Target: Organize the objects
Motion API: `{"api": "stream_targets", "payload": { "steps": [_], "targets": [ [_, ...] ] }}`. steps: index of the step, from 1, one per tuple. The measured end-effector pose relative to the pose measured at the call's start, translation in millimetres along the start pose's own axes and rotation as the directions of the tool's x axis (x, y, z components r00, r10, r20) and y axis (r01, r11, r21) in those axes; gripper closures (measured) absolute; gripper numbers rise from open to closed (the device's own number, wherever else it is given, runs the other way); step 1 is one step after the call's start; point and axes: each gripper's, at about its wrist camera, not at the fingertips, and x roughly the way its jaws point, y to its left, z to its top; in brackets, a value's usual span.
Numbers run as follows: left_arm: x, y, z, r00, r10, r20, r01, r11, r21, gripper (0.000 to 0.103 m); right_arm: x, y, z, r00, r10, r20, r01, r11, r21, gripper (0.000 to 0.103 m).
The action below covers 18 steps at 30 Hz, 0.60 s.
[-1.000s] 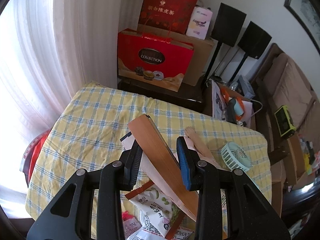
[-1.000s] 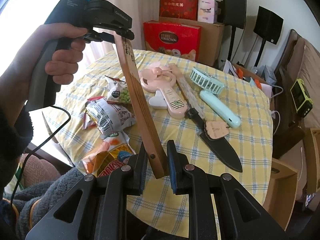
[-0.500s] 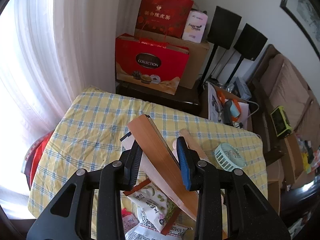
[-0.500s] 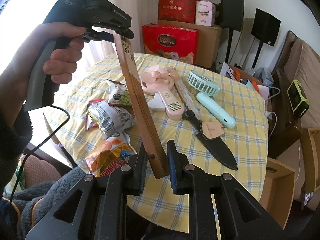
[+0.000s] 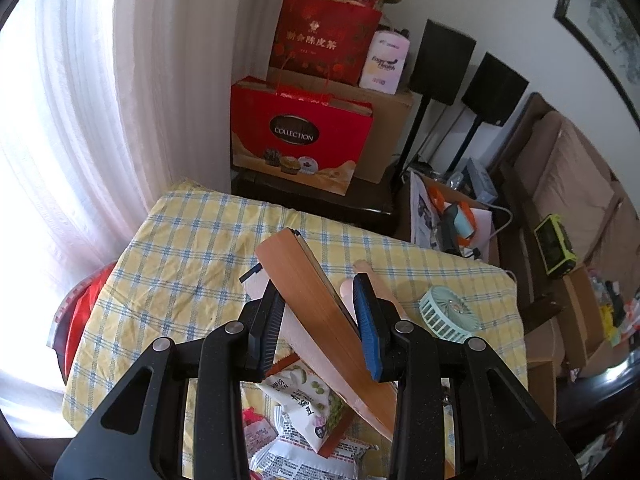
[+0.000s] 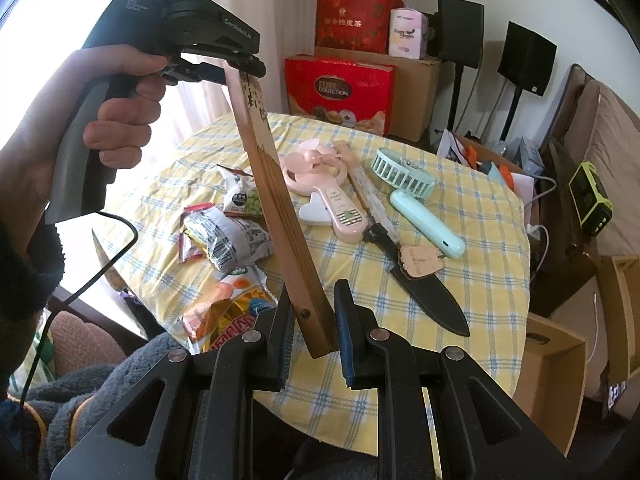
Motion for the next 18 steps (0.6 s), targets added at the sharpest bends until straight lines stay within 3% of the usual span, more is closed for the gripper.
{"api": "stream_targets", "payload": {
  "steps": [18],
  "targets": [
    [-28.7, -11.8, 1.8, 0.999, 0.006, 0.032, -0.007, 1.000, 0.024, 0.071, -20.3, 2.0, -1.2, 1.000, -0.010, 0.029, 0.010, 1.000, 0.009, 0.085]
  ]
}}
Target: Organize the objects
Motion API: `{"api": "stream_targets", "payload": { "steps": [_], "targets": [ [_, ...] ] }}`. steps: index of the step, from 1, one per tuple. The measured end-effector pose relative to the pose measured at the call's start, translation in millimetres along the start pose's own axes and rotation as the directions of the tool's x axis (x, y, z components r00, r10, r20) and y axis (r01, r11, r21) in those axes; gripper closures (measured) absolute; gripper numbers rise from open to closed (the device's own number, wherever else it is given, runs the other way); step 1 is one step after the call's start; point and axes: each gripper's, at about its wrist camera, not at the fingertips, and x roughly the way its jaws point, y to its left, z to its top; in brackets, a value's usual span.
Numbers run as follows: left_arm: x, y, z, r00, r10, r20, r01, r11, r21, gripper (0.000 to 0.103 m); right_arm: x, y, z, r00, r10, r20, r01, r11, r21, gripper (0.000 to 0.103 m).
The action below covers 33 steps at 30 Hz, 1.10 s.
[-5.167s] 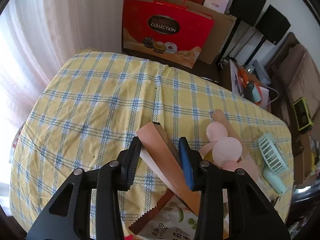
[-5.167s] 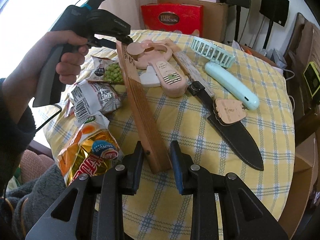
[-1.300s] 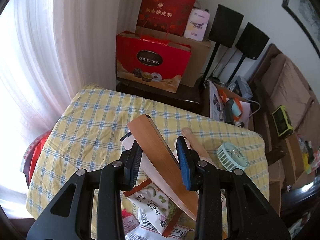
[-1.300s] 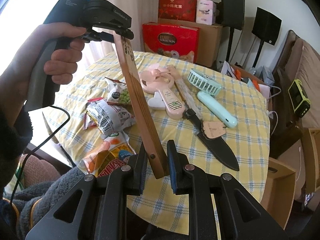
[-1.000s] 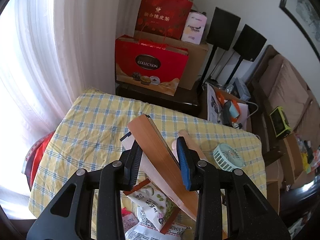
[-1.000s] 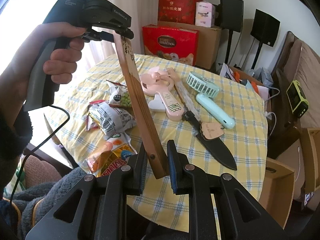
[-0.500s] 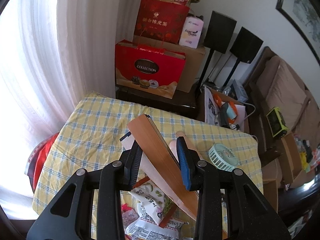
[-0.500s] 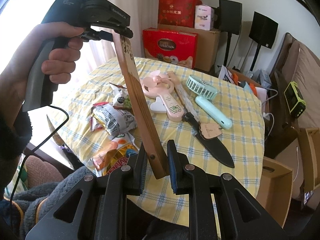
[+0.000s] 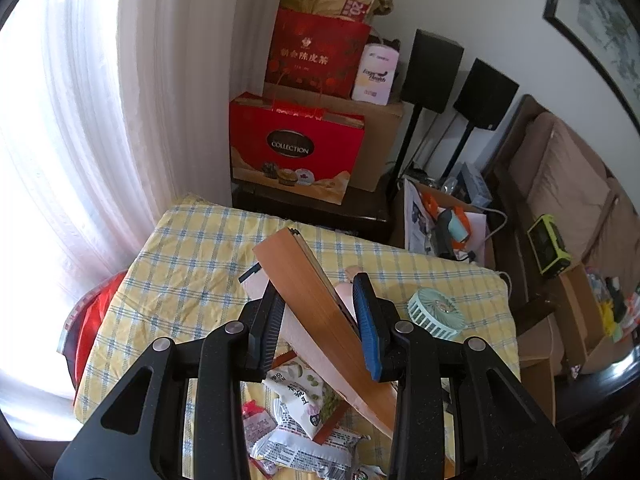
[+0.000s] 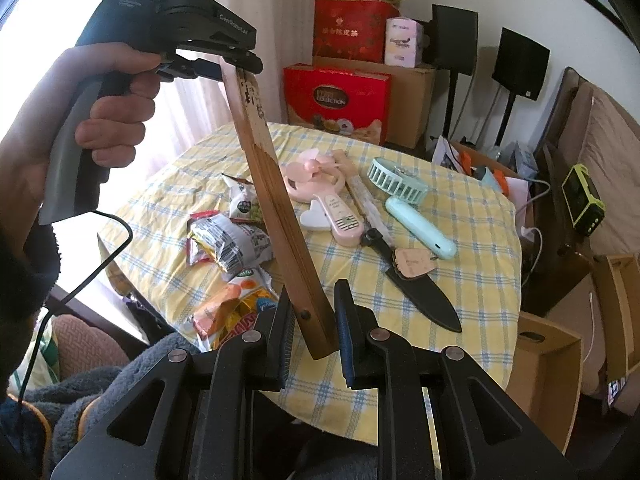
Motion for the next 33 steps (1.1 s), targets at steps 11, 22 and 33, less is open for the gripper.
{"api": "stream_targets", "payload": {
  "steps": [11, 22, 33],
  "targets": [
    [-24.0, -6.7, 3.0, 1.000, -0.011, 0.027, 0.011, 1.000, 0.003, 0.071, -19.6, 0.7, 0.6, 1.000, -0.006, 0.031, 0.005, 1.000, 0.009, 0.085],
    [-46.2, -15.2, 2.8, 0.998, -0.014, 0.053, 0.013, 1.000, 0.019, 0.071, -35.0, 1.0, -1.1, 0.999, -0.018, 0.051, 0.017, 1.000, 0.013, 0.085],
    [-71.6, -25.8, 6.9, 0.996, -0.025, 0.084, 0.021, 0.999, 0.041, 0.071, -54.4, 1.3, -2.0, 0.996, -0.029, 0.081, 0.027, 0.999, 0.018, 0.085]
  ]
}}
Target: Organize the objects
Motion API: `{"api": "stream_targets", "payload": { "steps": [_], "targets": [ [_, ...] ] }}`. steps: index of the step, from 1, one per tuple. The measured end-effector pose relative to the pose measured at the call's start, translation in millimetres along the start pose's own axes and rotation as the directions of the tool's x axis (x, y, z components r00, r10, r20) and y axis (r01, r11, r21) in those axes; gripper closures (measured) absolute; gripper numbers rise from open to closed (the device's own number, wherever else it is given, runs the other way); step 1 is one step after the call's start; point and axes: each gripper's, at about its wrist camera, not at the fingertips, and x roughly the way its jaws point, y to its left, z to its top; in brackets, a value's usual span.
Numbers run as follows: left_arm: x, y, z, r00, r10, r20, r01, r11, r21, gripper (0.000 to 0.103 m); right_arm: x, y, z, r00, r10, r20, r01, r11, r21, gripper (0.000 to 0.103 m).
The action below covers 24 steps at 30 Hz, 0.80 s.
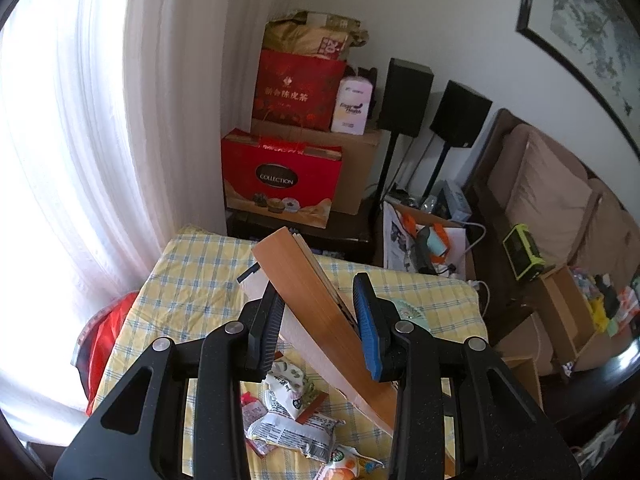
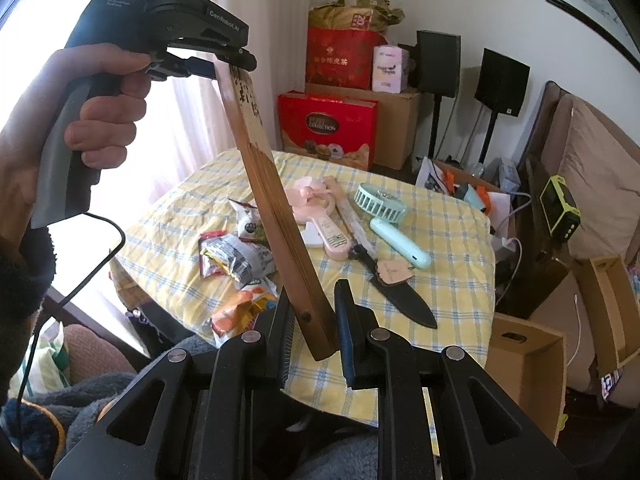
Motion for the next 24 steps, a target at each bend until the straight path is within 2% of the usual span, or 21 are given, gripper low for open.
{"api": "stream_targets", "payload": {
  "steps": [24],
  "targets": [
    [-44.7, -47.5, 4.6, 0.998, -0.043, 0.037, 0.041, 0.997, 0.063, 0.070, -51.3, -14.9, -8.2, 0.997, -0.053, 0.055, 0.051, 0.998, 0.033, 0.085]
  ]
}}
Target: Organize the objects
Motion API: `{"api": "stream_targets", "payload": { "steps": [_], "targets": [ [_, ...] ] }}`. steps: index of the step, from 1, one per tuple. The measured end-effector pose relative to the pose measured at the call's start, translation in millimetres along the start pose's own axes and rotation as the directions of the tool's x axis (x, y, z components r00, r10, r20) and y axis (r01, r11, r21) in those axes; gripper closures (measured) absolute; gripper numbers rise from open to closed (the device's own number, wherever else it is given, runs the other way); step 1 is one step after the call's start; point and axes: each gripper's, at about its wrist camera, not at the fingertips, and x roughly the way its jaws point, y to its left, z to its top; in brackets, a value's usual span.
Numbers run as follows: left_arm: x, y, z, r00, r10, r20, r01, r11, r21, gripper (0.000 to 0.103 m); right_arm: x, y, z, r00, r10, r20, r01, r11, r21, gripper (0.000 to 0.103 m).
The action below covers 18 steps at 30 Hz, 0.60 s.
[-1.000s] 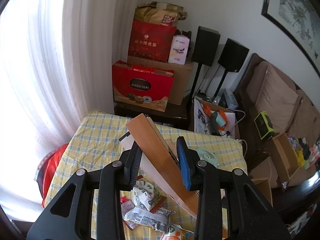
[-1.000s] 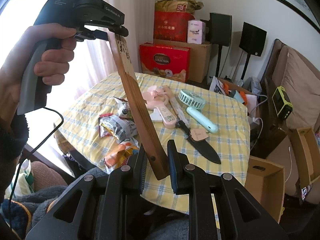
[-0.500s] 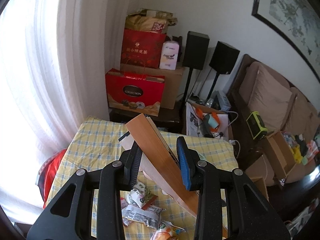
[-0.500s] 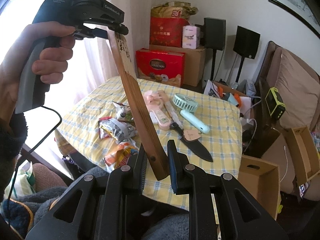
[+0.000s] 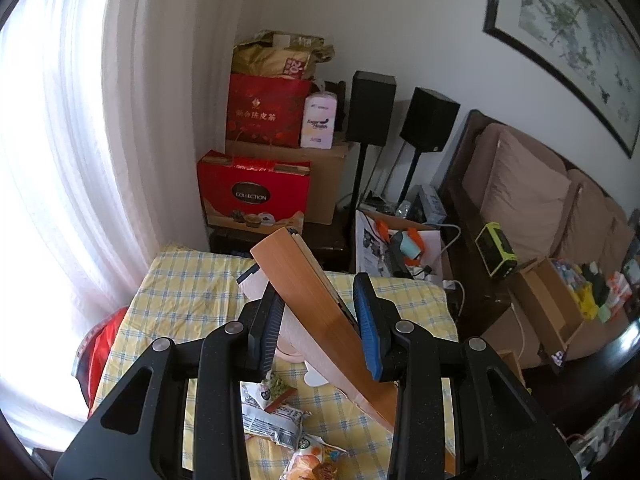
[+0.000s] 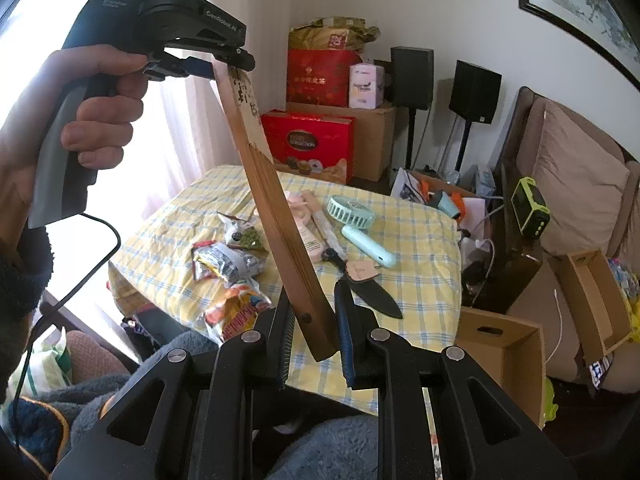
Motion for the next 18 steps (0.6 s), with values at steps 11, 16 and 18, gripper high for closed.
{"api": "stream_targets", "payload": {
  "steps": [11, 16, 18],
  "targets": [
    [-12.7, -8.4, -5.1, 1.000, -0.008, -0.002, 0.008, 1.000, -0.005, 0.070, -21.2, -1.7, -5.2, 1.000, -0.013, 0.014, 0.013, 1.000, -0.001, 0.085],
    [-16.2, -17.1, -9.7, 1.000, -0.018, -0.010, 0.018, 1.000, 0.006, 0.070, -27.9, -6.1, -11.1, 1.000, -0.021, 0.007, 0.021, 1.000, -0.002, 0.085],
    [-20.9, -21.0, -8.4, 1.000, -0.024, -0.002, 0.024, 1.000, 0.011, 0.070, -32.4, -7.0, -11.7, 1.000, -0.025, 0.012, 0.025, 1.000, 0.000, 0.085]
  ]
}}
